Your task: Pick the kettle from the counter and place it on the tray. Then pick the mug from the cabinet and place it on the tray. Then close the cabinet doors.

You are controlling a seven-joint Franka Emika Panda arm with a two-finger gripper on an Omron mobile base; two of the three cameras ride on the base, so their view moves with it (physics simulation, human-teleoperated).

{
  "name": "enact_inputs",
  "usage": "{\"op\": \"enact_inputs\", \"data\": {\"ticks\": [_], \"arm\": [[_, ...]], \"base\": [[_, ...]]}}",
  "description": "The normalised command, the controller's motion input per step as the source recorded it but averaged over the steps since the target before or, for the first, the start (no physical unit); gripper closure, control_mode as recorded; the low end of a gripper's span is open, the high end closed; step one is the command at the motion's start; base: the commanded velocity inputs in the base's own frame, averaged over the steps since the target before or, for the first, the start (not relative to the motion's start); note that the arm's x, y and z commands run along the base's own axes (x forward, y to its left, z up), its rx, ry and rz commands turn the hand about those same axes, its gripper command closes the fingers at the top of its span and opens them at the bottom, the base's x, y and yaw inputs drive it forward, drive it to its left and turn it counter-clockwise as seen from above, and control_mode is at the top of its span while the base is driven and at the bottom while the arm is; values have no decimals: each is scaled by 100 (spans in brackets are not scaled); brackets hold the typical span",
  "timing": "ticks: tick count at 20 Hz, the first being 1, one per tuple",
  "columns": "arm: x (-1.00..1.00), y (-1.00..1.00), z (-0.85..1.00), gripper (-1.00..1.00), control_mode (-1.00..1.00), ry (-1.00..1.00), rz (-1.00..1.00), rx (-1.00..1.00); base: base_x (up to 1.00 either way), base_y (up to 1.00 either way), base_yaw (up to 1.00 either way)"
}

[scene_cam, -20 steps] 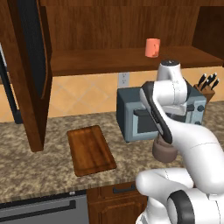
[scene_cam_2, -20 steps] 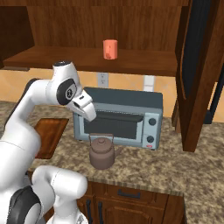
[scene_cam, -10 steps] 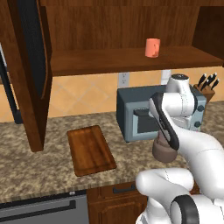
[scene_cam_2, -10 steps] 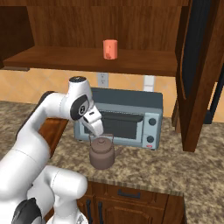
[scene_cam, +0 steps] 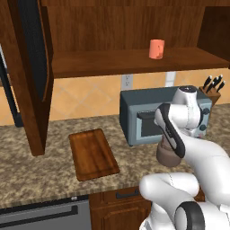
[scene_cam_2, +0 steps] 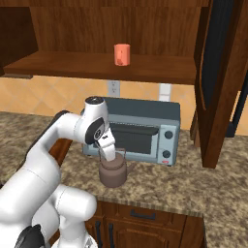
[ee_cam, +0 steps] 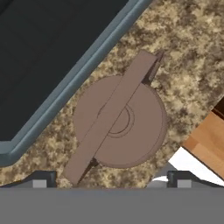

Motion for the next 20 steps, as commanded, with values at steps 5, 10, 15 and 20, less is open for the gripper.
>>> {"op": "enact_inputs", "data": {"ticks": [5, 10, 15, 20], "arm": [[25, 0, -15, -100, -100, 0, -7, 9], [21, -1, -10, -100, -100, 0, -5, 11], [18, -1, -14, -100, -100, 0, -5, 10], [9, 0, -7, 100, -100, 2, -3, 3]], "base": [[0, 0, 0], [0, 0, 0], [0, 0, 0], [0, 0, 0]]}}
